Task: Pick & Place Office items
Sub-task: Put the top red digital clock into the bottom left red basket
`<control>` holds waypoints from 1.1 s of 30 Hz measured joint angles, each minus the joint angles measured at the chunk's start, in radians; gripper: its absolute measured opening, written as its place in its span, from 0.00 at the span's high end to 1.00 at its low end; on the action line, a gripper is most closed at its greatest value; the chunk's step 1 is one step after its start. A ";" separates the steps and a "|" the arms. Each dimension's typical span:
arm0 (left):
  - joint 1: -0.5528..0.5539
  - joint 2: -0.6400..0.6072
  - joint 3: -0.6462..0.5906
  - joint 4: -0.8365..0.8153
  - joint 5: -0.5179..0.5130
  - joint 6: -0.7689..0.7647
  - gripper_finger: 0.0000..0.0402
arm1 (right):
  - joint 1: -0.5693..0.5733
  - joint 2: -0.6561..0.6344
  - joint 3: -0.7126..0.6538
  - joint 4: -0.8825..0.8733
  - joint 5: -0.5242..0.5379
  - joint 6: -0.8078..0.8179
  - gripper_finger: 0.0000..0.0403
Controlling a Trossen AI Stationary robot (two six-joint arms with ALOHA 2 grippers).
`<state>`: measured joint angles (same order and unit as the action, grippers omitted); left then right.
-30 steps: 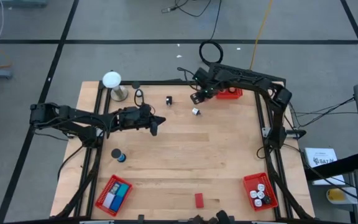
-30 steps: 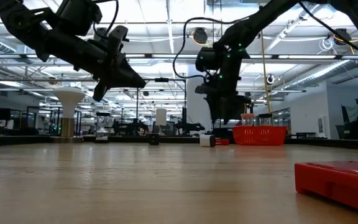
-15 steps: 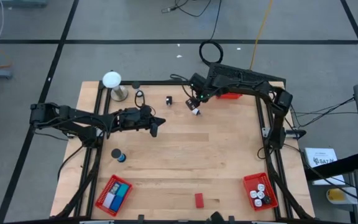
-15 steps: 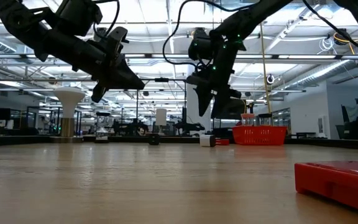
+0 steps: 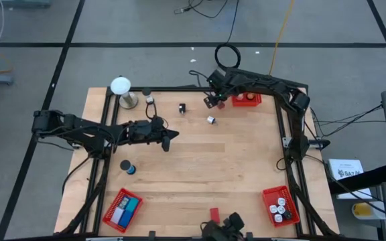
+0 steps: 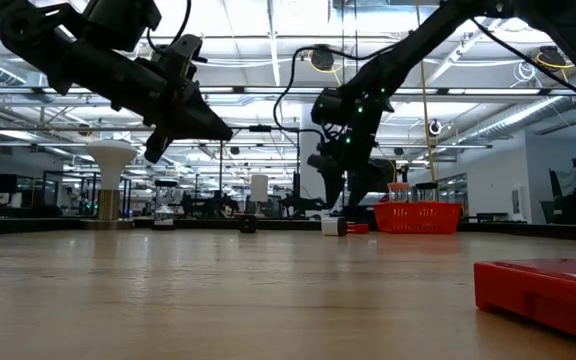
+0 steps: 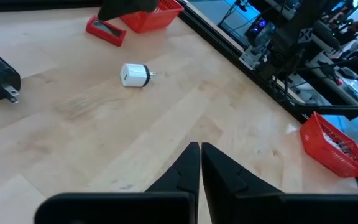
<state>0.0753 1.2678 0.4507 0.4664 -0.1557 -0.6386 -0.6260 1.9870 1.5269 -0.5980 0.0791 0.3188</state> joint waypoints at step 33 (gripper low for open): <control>-0.020 0.000 0.000 0.002 -0.055 -0.052 0.97 | 0.012 0.077 -0.003 -0.031 0.030 -0.021 0.43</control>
<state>0.0555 1.2678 0.4507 0.4683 -0.2111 -0.6903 -0.6140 2.0640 1.5241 -0.6288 0.1088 0.2978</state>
